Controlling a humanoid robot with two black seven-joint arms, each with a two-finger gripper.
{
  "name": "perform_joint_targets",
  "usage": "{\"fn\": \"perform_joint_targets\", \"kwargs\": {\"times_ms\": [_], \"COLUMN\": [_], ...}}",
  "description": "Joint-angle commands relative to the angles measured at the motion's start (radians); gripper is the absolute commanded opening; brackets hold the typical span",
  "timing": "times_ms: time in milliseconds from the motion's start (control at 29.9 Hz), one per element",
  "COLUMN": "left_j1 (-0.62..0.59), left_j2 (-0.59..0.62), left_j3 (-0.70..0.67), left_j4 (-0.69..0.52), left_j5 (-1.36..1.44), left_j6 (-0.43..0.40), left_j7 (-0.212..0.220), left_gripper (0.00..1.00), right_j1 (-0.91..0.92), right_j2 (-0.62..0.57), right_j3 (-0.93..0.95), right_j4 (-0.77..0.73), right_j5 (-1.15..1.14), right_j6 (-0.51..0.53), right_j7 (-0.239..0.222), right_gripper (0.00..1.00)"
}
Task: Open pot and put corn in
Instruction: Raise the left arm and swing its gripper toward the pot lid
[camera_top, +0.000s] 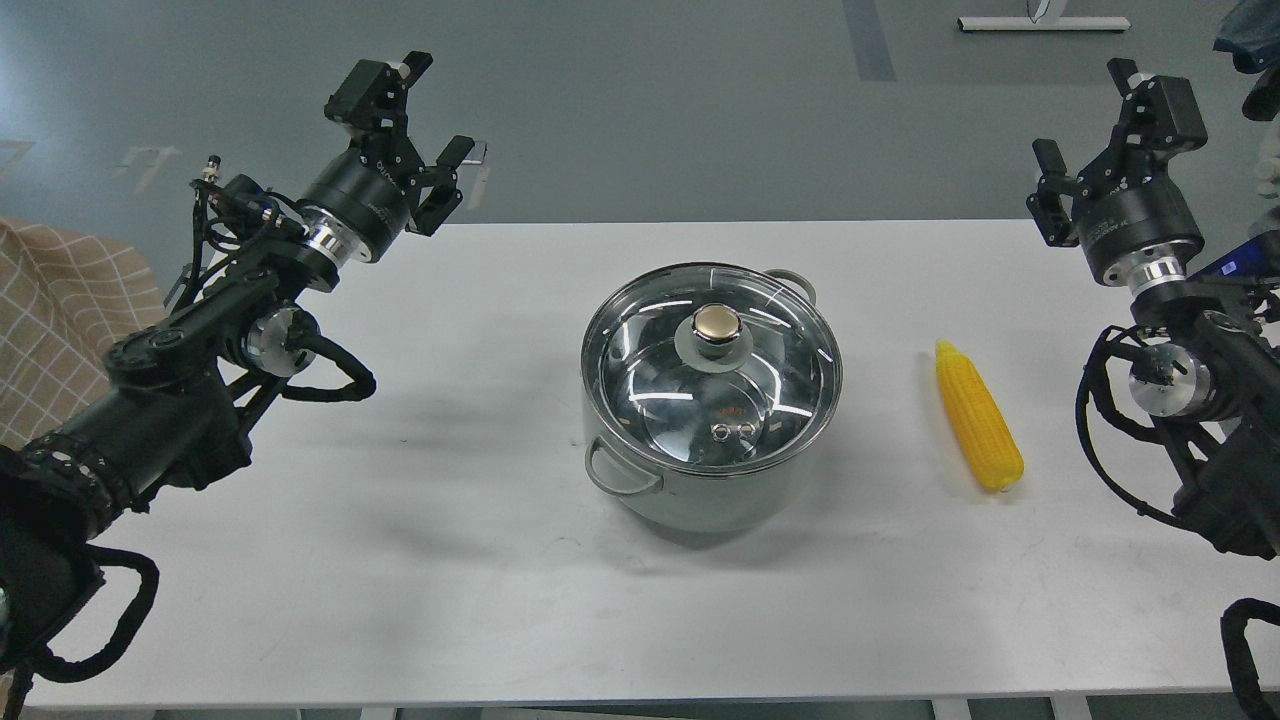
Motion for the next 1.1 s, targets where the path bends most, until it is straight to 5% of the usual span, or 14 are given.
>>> {"fn": "perform_joint_targets", "kwargs": {"times_ms": [0, 1070], "left_j1": [0.004, 0.008], "left_j2": [0.0, 0.014], "left_j3": [-0.009, -0.029], "left_j4": [0.0, 0.026], "left_j5": [-0.003, -0.004], "left_j6": [0.001, -0.086], "left_j7": [0.0, 0.0], "left_gripper": [0.98, 0.98], "right_j1": [-0.004, 0.016], "right_j2": [0.004, 0.004], "right_j3": [0.0, -0.011], "right_j4": [-0.014, -0.054], "right_j5": [0.0, 0.0], "right_j6": [0.02, 0.023], "right_j7": [0.0, 0.0], "right_gripper": [1.0, 1.0]}}
